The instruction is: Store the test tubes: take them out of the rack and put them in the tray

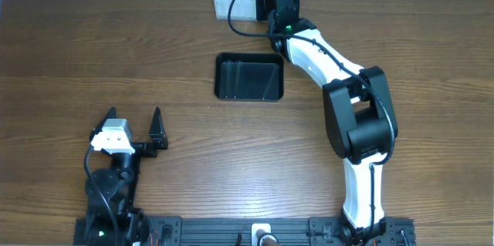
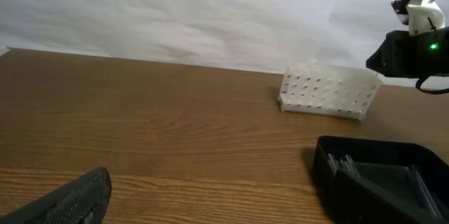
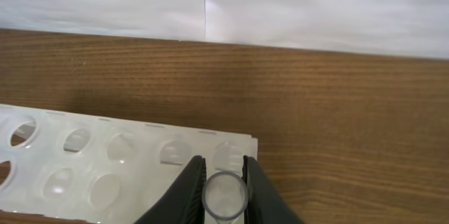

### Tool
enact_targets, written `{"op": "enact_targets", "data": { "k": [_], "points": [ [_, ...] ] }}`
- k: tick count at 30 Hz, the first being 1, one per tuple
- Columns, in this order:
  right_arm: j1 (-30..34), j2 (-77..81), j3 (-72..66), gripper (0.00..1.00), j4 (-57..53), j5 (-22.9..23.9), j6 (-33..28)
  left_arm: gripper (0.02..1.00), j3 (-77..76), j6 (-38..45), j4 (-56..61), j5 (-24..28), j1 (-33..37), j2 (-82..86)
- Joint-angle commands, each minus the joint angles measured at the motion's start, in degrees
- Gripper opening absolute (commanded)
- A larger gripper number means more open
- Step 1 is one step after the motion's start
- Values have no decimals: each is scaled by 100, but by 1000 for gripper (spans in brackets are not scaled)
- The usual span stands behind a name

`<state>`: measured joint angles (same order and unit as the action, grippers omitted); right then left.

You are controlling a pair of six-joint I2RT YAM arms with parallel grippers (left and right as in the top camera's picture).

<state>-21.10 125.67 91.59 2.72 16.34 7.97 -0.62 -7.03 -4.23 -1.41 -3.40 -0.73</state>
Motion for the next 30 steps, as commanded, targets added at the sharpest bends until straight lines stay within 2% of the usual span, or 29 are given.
{"op": "enact_targets", "data": {
  "k": [1,9,16,19,24,27,30],
  "points": [
    [-35,79,35,123,42,-39,13,1000,26,81,7,74,26,35],
    [-129,-275,68,123,98,-7,28,1000,26,81,7,74,26,35],
    [-299,-1753,87,119,74,599,-81,1000,26,81,7,74,26,35],
    [-358,-2240,87,112,-138,623,-72,1000,26,81,7,74,26,35],
    [-557,-2675,87,102,-1480,621,372,1000,26,81,7,72,26,35],
    [-678,-2653,85,97,-2586,588,903,1000,26,81,7,72,26,35],
    [-741,-2485,72,106,-3567,234,1532,998,26,81,7,72,26,35]
  ]
}}
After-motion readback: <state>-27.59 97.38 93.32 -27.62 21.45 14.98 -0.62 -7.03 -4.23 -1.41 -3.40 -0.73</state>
